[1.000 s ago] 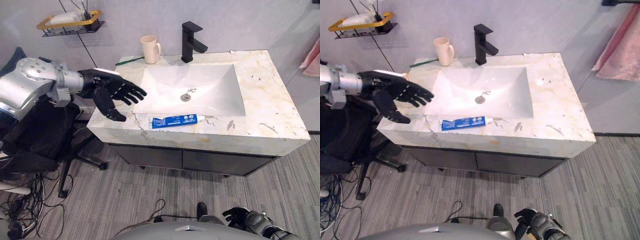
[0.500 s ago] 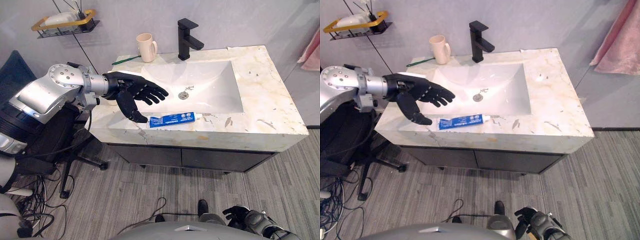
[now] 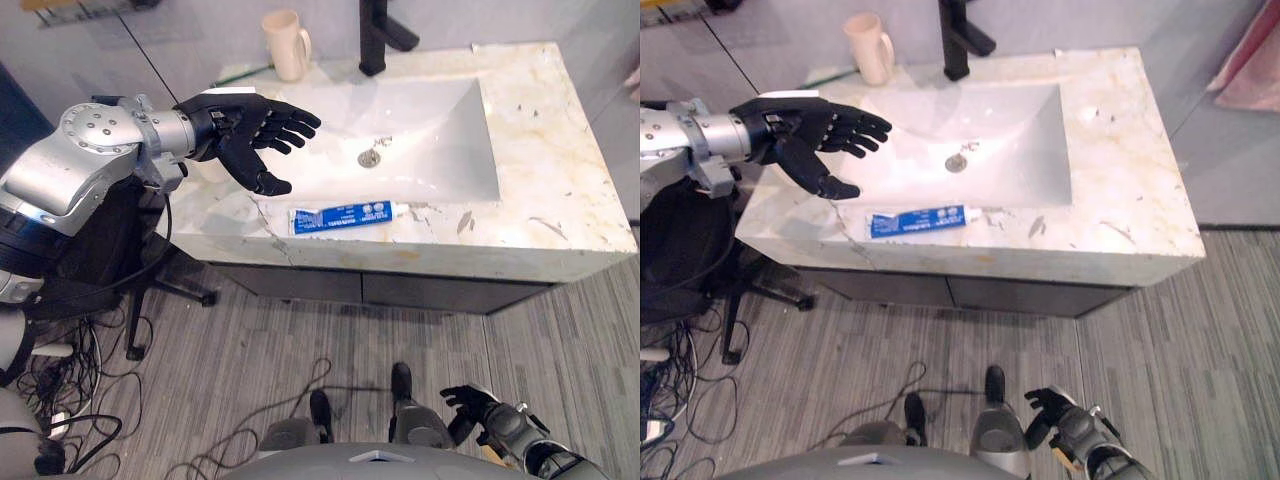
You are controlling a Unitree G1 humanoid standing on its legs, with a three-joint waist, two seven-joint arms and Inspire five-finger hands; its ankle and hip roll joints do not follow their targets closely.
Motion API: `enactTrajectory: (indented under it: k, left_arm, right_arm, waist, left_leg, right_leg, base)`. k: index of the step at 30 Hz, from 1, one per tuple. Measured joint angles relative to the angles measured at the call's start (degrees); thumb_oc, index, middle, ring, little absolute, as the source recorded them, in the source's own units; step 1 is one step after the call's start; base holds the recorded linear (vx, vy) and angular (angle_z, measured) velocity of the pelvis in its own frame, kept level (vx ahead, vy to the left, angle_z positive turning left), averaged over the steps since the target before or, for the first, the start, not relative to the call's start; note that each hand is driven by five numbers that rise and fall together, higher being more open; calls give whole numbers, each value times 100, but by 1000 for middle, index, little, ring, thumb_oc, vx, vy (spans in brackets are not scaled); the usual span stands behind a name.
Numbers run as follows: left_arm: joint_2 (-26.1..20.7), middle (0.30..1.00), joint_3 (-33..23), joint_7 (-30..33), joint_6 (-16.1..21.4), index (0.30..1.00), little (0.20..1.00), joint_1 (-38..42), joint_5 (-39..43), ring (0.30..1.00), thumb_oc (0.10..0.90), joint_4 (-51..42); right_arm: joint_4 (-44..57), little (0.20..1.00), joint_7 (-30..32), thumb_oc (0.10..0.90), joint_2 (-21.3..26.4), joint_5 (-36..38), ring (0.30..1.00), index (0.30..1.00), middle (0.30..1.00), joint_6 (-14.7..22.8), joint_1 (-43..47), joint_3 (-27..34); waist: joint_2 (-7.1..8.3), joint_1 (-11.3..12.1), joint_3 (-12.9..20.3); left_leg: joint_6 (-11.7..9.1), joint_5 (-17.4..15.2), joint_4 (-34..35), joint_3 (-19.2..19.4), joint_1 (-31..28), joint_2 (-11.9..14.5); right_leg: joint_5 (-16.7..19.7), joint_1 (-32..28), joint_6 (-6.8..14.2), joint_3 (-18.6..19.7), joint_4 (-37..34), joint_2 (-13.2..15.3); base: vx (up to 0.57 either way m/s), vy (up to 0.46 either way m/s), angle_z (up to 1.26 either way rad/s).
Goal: Organize the bathroom.
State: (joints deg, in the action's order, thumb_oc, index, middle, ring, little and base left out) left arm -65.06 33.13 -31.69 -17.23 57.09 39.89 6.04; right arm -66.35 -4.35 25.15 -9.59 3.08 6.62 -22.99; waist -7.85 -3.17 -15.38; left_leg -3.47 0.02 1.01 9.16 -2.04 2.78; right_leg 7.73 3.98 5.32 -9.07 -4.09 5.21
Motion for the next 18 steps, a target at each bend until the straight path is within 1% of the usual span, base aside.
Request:
enactTrajectory:
  k: [2,5,11,18]
  left_arm:
    - [0,900,0,114,-4,900,900,-17,7,900,800,-80]
    - [2,900,0,162,-3,900,900,-18,16,900,800,-109]
    - [-4,900,-3,297,-5,900,900,-19,33,900,800,-161]
    - [-4,900,-3,299,-31,900,900,-19,91,900,800,-181]
  right_arm:
    - [-6,900,17,800,23,156,900,900,900,38,113,-1]
    - [-20,900,100,800,33,183,900,900,900,76,149,-1]
    - [-9,900,140,800,45,201,900,900,900,115,235,0]
    - [-21,900,159,800,45,207,900,900,900,123,342,2]
  waist:
    - [-2,-35,-52]
    - [-2,-60,-84]
    - [0,-19,-87]
    - [0,-9,-89]
  left_leg:
    - [-6,10,-6,8,95,1]
    - [-6,17,-5,12,93,6]
    - [-7,17,-5,9,88,3]
    - [-7,17,-20,-10,74,-2]
  right_leg:
    - [10,90,-4,13,-7,-2]
    - [33,87,-17,10,-14,-9]
    - [31,77,-18,5,-22,-8]
    - [9,48,-10,-2,-24,-1]
  base:
    - [-70,-14,-3]
    - [-63,-13,-1]
    - [0,0,0]
    - [-4,1,1]
